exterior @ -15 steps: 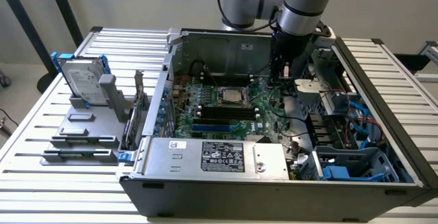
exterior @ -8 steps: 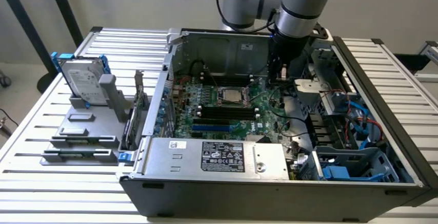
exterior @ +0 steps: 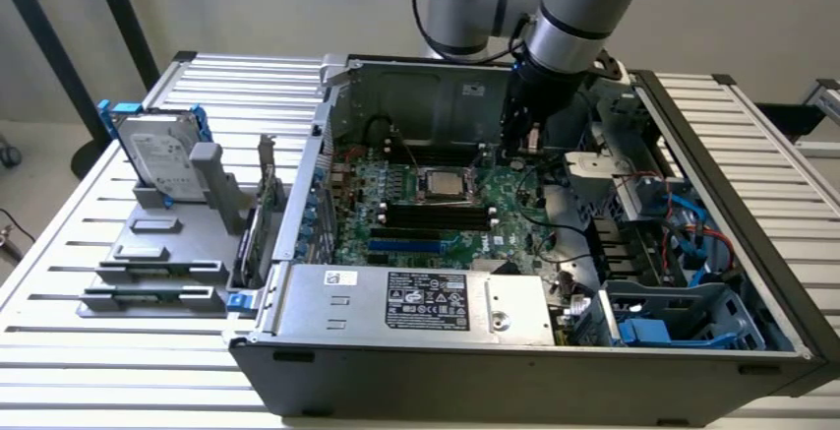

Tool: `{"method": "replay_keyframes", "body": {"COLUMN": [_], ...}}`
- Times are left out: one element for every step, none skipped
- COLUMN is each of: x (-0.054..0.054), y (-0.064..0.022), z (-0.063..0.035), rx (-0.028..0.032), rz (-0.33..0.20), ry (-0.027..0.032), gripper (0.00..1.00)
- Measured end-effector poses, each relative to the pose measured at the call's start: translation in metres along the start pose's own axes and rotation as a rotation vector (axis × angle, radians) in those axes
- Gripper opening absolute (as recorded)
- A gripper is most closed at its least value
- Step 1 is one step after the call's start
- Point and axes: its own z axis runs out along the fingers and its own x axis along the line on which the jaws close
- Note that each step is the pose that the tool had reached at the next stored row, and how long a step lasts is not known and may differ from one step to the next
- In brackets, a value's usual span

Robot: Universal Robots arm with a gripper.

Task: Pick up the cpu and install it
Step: 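Close the cpu cover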

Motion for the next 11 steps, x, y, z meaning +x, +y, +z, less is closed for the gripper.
{"method": "replay_keyframes", "body": {"x": [0.0,0.0,0.0,0.0,0.0,0.0,0.0,-0.001,-0.001,-0.001,-0.001], "y": [-0.002,-0.004,-0.0059,-0.0076,-0.0093,-0.011,-0.0128,-0.0145,-0.0161,-0.0177,-0.0193], "z": [0.0002,0.0004,0.0007,0.0009,0.0012,0.0014,0.0016,0.0018,0.002,0.0023,0.0025], "rx": [0.0072,0.014,0.0214,0.0317,0.0461,0.0596,0.0741,0.0868,0.1001,0.113,0.1263], "rz": [0.001,0.002,0.003,0.004,0.006,0.008,0.01,0.012,0.013,0.015,0.017], "ry": [0.0005,0.001,0.0015,0.0016,0.0018,0.0016,0.0017,0.0017,0.0017,0.0018,0.0017], "gripper": [0.11,0.11,0.11,0.11,0.11,0.11,0.11,0.11,0.11,0.11,0.11]}}
